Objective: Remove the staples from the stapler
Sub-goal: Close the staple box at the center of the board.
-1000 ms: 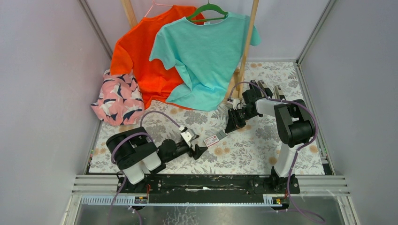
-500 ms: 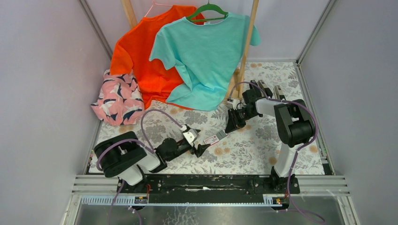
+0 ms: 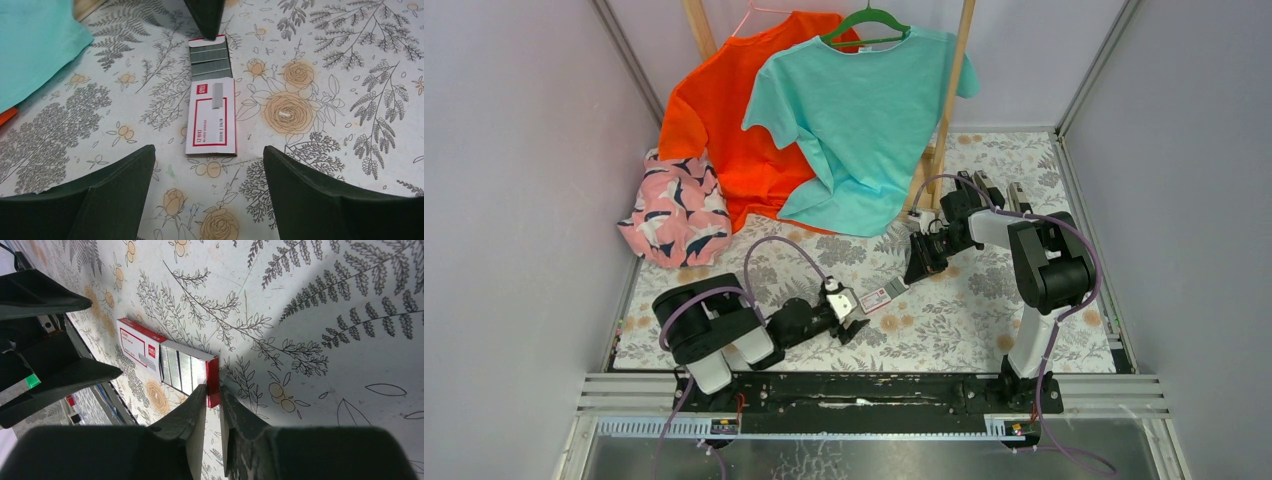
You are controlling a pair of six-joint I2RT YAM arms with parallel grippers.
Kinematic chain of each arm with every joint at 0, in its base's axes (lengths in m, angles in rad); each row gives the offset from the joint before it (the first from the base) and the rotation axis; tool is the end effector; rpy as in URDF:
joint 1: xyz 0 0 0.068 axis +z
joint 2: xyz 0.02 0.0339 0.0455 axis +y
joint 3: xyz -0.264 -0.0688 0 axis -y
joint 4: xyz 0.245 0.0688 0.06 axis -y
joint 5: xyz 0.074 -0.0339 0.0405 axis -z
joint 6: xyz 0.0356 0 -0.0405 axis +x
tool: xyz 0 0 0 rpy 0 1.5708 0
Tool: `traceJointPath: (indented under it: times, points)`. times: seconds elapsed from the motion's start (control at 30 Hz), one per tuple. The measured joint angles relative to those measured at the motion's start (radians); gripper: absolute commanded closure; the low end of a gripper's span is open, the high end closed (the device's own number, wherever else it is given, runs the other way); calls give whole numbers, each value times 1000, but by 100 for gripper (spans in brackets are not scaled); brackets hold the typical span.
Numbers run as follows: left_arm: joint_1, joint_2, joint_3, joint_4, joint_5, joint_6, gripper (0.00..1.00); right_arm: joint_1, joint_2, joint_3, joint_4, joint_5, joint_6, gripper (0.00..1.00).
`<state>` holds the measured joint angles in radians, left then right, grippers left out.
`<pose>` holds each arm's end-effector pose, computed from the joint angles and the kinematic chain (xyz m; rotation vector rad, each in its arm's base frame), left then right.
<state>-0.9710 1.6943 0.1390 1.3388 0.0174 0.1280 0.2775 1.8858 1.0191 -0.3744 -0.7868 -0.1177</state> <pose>0.1256 -0.1847 0.1079 0.9667 1.5540 -0.6165 0.3184 0.1169 0.1228 -0.7025 2.5731 1.1362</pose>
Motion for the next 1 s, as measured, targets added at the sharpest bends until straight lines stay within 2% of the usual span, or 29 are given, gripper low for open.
traceJointPath:
  times: [0.23, 0.43, 1.0]
  points:
    - [-39, 49, 58, -17, -66, 39, 16, 5, 0, 0, 0, 3, 0, 77]
    - [-43, 68, 79, -35, -104, 62, 21, 5, 0, 1, 0, 4, 0, 77]
    - [-43, 89, 162, -154, -106, 66, 35, 10, 0, 2, 0, 4, 5, 79]
